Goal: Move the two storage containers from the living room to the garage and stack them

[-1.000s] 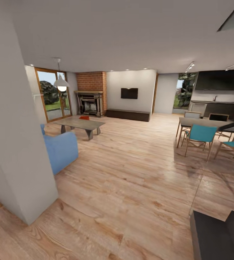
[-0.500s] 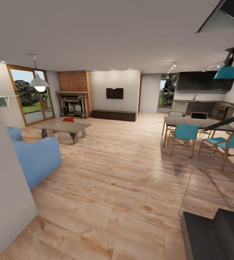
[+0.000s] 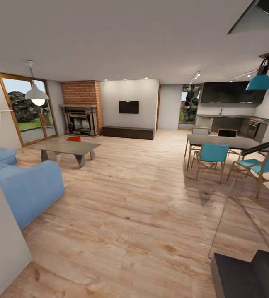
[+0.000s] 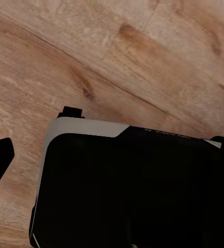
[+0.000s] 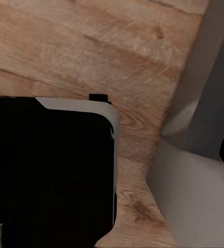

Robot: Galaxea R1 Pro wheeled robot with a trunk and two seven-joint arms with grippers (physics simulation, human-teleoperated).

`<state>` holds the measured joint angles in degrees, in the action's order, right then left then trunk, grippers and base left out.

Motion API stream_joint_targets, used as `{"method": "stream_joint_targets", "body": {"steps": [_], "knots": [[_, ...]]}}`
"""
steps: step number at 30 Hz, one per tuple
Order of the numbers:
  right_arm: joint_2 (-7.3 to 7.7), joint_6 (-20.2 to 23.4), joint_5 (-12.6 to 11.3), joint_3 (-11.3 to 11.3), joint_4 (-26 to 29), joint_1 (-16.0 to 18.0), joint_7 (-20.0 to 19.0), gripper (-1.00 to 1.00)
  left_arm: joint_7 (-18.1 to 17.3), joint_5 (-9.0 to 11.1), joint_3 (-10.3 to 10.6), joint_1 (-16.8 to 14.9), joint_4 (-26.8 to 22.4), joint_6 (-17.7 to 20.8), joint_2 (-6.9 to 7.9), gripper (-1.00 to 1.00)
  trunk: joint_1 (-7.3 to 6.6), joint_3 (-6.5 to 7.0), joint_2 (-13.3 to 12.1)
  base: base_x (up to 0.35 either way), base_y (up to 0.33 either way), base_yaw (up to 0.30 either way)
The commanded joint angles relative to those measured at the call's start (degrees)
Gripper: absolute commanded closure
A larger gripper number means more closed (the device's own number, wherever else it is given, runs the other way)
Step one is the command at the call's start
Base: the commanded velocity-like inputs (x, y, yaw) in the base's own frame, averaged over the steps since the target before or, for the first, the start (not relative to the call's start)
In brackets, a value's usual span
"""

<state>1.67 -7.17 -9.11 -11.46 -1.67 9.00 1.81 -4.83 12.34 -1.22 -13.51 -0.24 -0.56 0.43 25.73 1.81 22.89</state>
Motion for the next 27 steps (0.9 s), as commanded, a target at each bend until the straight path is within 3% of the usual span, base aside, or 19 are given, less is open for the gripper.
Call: {"method": "stream_joint_targets", "body": {"steps": [1, 4, 17, 20, 27], "knots": [[-0.08, -0.32, 0.40, -0.55, -0.18, 0.05, 0.04, -1.00, -0.27, 0.40, -0.10, -0.02, 0.06, -0.06, 0.03, -1.00, 0.05, -0.02, 0.03, 0.329, 0.000, 0.000], [-0.21, -0.28, 2.44, -0.60, -0.13, 0.05, 0.02, -1.00, -0.27, 0.40, -0.11, -0.02, 0.06, -0.06, 0.06, -1.00, 0.05, -0.02, 0.03, 0.329, 0.000, 0.000], [-0.06, -0.87, 3.49, -0.73, -0.09, 0.05, -0.30, -1.00, -0.27, 0.48, -0.10, -0.02, 0.06, 0.00, 0.01, -1.00, 0.05, -0.02, 0.03, 0.329, 0.000, 0.000], [-0.10, -1.02, 5.93, -0.66, -0.09, 0.05, -0.29, -1.00, -0.27, 0.49, -0.12, -0.02, 0.06, -0.02, 0.04, -1.00, 0.05, -0.02, 0.03, 0.329, 0.000, 0.000], [-0.10, -1.09, 6.89, -0.59, -0.09, 0.05, -0.25, -1.00, -0.27, 0.49, -0.14, -0.02, 0.06, -0.05, 0.05, -1.00, 0.05, -0.02, 0.03, 0.329, 0.000, 0.000]]}}
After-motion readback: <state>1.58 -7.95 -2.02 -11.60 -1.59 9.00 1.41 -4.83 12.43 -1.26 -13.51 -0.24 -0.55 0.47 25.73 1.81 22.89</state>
